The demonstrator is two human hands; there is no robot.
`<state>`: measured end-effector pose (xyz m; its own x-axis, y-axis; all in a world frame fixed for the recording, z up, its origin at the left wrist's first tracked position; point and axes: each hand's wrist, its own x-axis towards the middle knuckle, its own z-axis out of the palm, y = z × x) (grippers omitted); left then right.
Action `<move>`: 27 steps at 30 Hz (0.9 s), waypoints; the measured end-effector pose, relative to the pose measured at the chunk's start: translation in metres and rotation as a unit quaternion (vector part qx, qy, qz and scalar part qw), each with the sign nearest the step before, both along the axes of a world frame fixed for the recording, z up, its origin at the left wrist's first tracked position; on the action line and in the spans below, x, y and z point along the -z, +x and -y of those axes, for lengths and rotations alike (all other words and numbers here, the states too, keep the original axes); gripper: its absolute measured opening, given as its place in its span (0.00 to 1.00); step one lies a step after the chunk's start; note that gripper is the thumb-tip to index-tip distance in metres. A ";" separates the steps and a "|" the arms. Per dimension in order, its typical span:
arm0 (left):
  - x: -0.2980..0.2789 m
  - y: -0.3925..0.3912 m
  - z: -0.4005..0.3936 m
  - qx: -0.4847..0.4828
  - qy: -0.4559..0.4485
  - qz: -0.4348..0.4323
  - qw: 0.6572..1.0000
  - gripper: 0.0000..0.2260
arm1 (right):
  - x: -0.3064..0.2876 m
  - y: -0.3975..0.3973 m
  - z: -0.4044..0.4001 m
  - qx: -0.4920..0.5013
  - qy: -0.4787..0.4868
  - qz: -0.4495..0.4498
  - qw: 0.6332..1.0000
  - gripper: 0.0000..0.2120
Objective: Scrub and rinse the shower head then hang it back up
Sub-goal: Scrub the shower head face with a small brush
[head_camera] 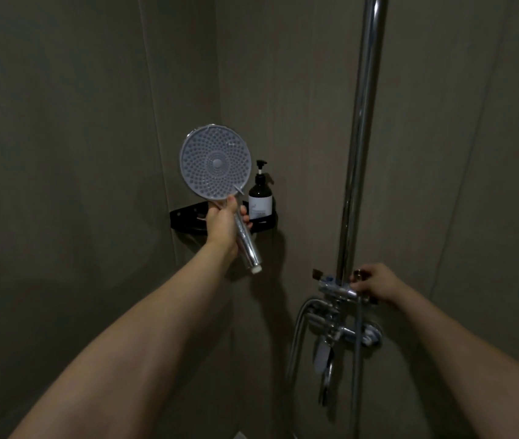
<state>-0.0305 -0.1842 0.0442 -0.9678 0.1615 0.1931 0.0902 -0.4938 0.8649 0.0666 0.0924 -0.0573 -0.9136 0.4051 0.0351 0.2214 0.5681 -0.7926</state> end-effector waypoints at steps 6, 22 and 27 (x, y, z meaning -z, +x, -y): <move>0.003 0.008 -0.018 0.012 -0.008 0.008 1.000 0.06 | 0.021 0.008 -0.022 0.083 0.053 0.018 0.995 0.14; 0.012 0.008 -0.020 -0.010 -0.015 0.018 1.000 0.05 | 0.031 -0.009 -0.025 0.135 0.040 -0.034 0.989 0.17; 0.017 0.005 -0.015 -0.012 -0.022 0.014 1.000 0.06 | 0.037 -0.014 -0.020 0.136 0.074 0.003 0.988 0.13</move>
